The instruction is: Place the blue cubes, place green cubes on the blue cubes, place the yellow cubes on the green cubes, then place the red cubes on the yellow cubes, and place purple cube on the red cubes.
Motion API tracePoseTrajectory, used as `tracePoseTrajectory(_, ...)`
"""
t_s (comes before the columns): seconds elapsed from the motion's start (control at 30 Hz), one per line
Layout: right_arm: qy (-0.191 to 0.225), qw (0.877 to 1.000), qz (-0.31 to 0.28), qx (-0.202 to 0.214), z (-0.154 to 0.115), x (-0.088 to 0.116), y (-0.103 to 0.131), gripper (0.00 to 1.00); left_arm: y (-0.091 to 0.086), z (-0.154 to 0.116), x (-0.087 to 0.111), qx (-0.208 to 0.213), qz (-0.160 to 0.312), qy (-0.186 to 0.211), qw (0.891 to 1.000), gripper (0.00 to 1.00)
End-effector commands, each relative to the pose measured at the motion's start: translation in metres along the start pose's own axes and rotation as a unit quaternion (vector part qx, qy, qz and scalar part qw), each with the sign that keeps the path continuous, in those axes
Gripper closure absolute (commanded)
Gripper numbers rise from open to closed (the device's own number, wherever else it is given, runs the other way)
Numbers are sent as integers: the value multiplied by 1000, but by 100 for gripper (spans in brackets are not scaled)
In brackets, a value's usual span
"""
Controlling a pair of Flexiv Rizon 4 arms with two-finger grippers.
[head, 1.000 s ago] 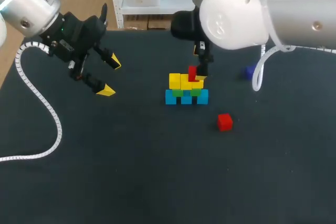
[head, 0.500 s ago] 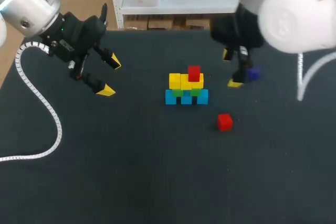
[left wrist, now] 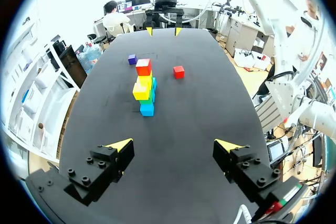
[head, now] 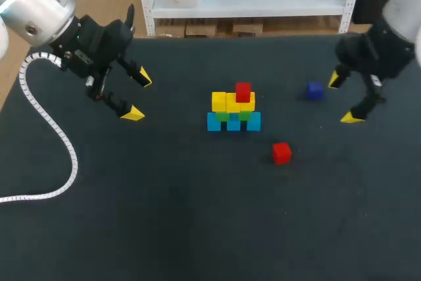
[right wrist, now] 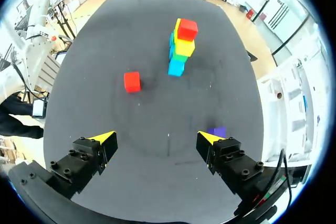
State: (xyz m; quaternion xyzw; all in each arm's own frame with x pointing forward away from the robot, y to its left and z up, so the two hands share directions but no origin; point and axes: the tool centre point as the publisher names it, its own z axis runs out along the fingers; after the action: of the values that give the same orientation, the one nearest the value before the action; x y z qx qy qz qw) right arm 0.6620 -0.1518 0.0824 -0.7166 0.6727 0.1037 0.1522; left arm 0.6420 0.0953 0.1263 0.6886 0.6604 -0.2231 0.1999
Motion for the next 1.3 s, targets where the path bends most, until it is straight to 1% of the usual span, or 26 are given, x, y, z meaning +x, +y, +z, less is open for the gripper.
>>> tracePoseTrajectory(0.03, -93, 995, 0, 18, 1, 25, 7, 0, 0, 0, 1, 0, 1, -1, 1000, 0)
tracePoseTrajectory(0.2, -121, 993, -2, 13, 6, 39, 7, 0, 0, 0, 1, 0, 1, -1, 1000, 0)
tracePoseTrajectory(0.3, -123, 992, -9, 8, 7, 44, 6, 0, 0, 0, 1, 0, 1, -1, 1000, 0)
tracePoseTrajectory(0.5, -114, 993, -19, 0, 8, 50, 3, 0, 0, 0, 1, 0, 1, -1, 1000, 0)
tracePoseTrajectory(0.6, -108, 994, -13, -5, 9, 54, 1, 0, 0, 0, 1, 0, 1, -1, 1000, 0)
tracePoseTrajectory(1.07, -111, 993, 28, 21, 1, 81, -4, 0, 0, 0, 1, 0, 1, -1, 1000, 0)
tracePoseTrajectory(1.3, -112, 993, 29, 21, 0, 83, -10, 0, 0, 0, 1, 0, 1, -1, 1000, 0)
